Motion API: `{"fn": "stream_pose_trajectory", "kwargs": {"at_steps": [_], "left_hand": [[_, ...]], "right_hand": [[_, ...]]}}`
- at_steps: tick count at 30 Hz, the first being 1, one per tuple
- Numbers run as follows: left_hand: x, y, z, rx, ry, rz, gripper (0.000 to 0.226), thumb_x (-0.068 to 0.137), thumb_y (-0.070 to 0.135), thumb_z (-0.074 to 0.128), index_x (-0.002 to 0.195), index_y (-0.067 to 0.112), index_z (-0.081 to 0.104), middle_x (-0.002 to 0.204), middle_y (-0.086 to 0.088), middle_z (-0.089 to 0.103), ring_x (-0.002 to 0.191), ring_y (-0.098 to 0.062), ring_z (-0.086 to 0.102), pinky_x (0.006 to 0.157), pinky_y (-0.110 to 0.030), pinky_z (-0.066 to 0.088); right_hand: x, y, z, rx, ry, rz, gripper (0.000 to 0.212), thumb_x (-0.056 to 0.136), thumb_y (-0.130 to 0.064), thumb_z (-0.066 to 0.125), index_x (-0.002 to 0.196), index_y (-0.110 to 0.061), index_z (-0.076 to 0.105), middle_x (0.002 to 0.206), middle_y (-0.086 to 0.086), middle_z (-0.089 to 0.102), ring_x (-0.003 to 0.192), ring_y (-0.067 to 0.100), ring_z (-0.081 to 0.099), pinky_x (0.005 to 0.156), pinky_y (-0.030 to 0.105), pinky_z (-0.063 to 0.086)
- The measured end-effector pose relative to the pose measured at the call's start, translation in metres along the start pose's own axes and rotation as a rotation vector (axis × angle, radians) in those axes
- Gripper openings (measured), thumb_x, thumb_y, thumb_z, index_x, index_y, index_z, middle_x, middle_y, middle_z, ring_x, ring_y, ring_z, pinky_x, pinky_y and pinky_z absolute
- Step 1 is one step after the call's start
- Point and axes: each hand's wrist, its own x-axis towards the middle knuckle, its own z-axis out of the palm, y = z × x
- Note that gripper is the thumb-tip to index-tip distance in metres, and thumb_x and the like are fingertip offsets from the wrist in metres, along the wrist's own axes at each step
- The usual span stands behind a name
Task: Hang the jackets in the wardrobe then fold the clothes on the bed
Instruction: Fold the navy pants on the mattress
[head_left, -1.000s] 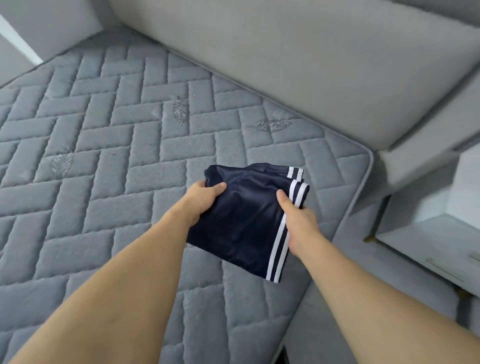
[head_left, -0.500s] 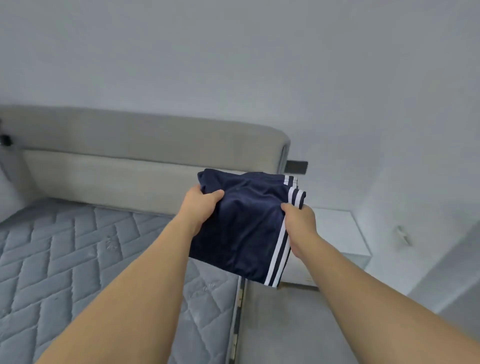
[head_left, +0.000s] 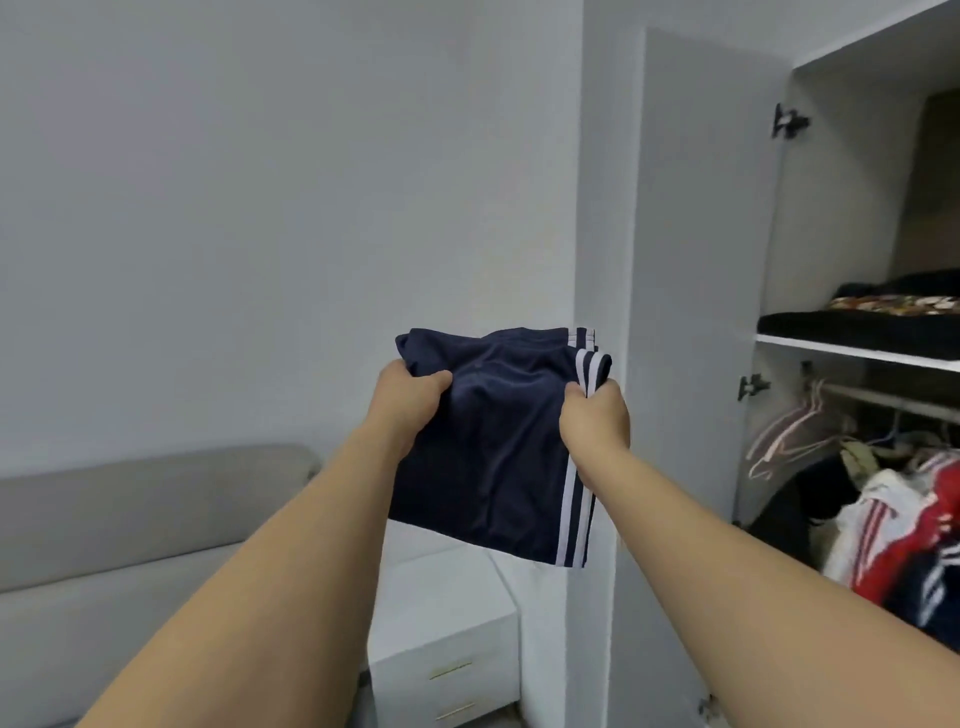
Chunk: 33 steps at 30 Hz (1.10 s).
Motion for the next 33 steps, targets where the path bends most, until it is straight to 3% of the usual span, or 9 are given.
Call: {"fn": "stream_pose_trajectory", "kwargs": {"at_steps": [3, 12, 15, 22, 27, 30, 33], "left_hand": [[-0.002, 0.039, 0.077, -0.035, -0.078, 0.058, 0.014, 0.085, 0.024, 0.065, 0.096, 0.018, 0.057, 0.095, 0.0, 0.065, 0.085, -0.019, 0.064, 0.064, -0.03, 0.05], [-0.005, 0.14, 0.285, -0.158, -0.262, 0.225, 0.009, 0.088, 0.023, 0.064, 0.086, 0.022, 0.055, 0.088, 0.002, 0.064, 0.078, -0.015, 0.061, 0.057, -0.027, 0.044], [0.003, 0.16, 0.337, -0.181, -0.321, 0.254, 0.011, 0.088, 0.023, 0.064, 0.083, 0.023, 0.054, 0.087, 0.003, 0.062, 0.076, -0.014, 0.059, 0.056, -0.027, 0.042], [0.053, 0.191, 0.445, -0.243, -0.44, 0.314, 0.017, 0.09, 0.02, 0.063, 0.079, 0.024, 0.051, 0.083, 0.007, 0.058, 0.073, -0.011, 0.055, 0.054, -0.025, 0.04], [0.114, 0.215, 0.513, -0.301, -0.52, 0.373, 0.016, 0.09, 0.018, 0.064, 0.079, 0.023, 0.053, 0.083, 0.005, 0.059, 0.073, -0.011, 0.056, 0.054, -0.025, 0.04], [0.162, 0.232, 0.55, -0.322, -0.541, 0.391, 0.016, 0.09, 0.019, 0.064, 0.08, 0.023, 0.052, 0.084, 0.007, 0.057, 0.074, -0.011, 0.055, 0.055, -0.024, 0.039], [0.206, 0.252, 0.587, -0.345, -0.563, 0.415, 0.014, 0.091, 0.021, 0.064, 0.1, 0.015, 0.055, 0.095, 0.005, 0.057, 0.08, -0.014, 0.055, 0.064, -0.025, 0.042]], "right_hand": [[0.042, -0.008, -0.073, 0.002, 0.101, -0.025, 0.027, 0.098, -0.023, 0.044, 0.12, -0.007, 0.05, 0.116, 0.01, 0.06, 0.1, 0.03, 0.058, 0.082, 0.037, 0.046], [0.154, -0.028, -0.261, 0.094, 0.302, -0.082, 0.033, 0.098, -0.023, 0.049, 0.126, -0.008, 0.046, 0.116, 0.007, 0.058, 0.098, 0.026, 0.057, 0.082, 0.037, 0.048], [0.189, -0.029, -0.3, 0.136, 0.342, -0.098, 0.032, 0.096, -0.022, 0.05, 0.124, -0.009, 0.048, 0.117, 0.01, 0.059, 0.098, 0.027, 0.059, 0.081, 0.036, 0.05], [0.272, -0.017, -0.345, 0.272, 0.407, -0.102, 0.032, 0.093, -0.021, 0.056, 0.123, -0.012, 0.05, 0.116, 0.008, 0.06, 0.101, 0.027, 0.06, 0.095, 0.045, 0.05], [0.344, -0.027, -0.36, 0.338, 0.431, -0.088, 0.034, 0.092, -0.015, 0.06, 0.124, -0.012, 0.048, 0.106, 0.007, 0.061, 0.092, 0.025, 0.063, 0.076, 0.037, 0.054], [0.39, -0.044, -0.365, 0.306, 0.398, -0.103, 0.04, 0.09, -0.012, 0.061, 0.128, -0.008, 0.049, 0.108, 0.012, 0.065, 0.09, 0.028, 0.066, 0.073, 0.038, 0.057], [0.428, -0.059, -0.372, 0.215, 0.346, -0.081, 0.033, 0.085, -0.012, 0.064, 0.117, -0.009, 0.058, 0.092, 0.009, 0.069, 0.074, 0.023, 0.067, 0.054, 0.027, 0.051]]}}
